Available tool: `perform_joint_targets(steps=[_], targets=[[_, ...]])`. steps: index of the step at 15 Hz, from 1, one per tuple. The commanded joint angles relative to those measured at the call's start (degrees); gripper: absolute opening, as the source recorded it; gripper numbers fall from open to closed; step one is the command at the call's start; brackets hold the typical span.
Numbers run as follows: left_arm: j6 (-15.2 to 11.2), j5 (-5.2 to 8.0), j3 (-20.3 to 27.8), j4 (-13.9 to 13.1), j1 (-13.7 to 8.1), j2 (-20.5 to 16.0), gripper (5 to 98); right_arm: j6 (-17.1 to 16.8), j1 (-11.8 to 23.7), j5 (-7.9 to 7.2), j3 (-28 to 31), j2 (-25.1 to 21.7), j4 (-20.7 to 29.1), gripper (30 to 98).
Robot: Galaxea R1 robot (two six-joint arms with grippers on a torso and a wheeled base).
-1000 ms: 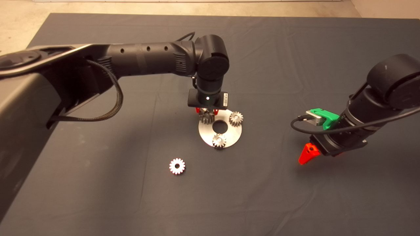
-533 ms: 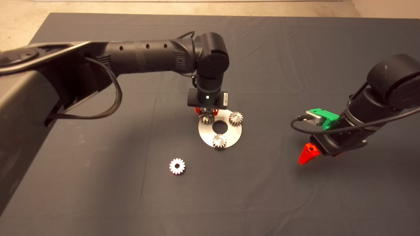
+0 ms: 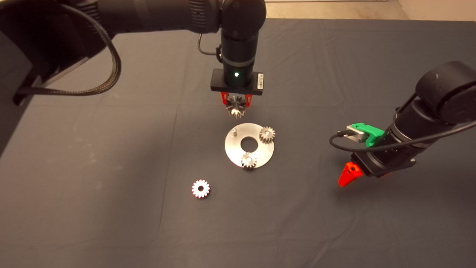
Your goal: Remove an incorrectly installed larger gear and replace it with the correct smaller gear
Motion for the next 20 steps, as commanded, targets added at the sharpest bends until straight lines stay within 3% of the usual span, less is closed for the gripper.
perform_joint_targets(steps=[1,5,9,16,20], targets=[[1.7,7.9,6.1,4.2,5.7,-9.9,40.9,0.2,1.0,0.19,0.0,0.1,1.6,97.1],[1.4,7.9,10.4,7.1,10.3,-19.4,40.9,0.2,1.0,0.19,-0.2,0.7,1.6,97.1],[1.3,7.9,15.6,8.8,11.9,-24.8,40.9,0.3,1.0,0.19,-0.2,1.2,1.6,97.1],[1.3,7.9,16.1,8.6,11.2,-23.6,43.8,0.5,1.0,0.19,-0.1,1.4,1.6,97.1],[1.1,7.9,16.6,6.9,8.9,-23.1,45.8,0.5,0.9,0.19,-0.1,1.4,1.6,97.1]])
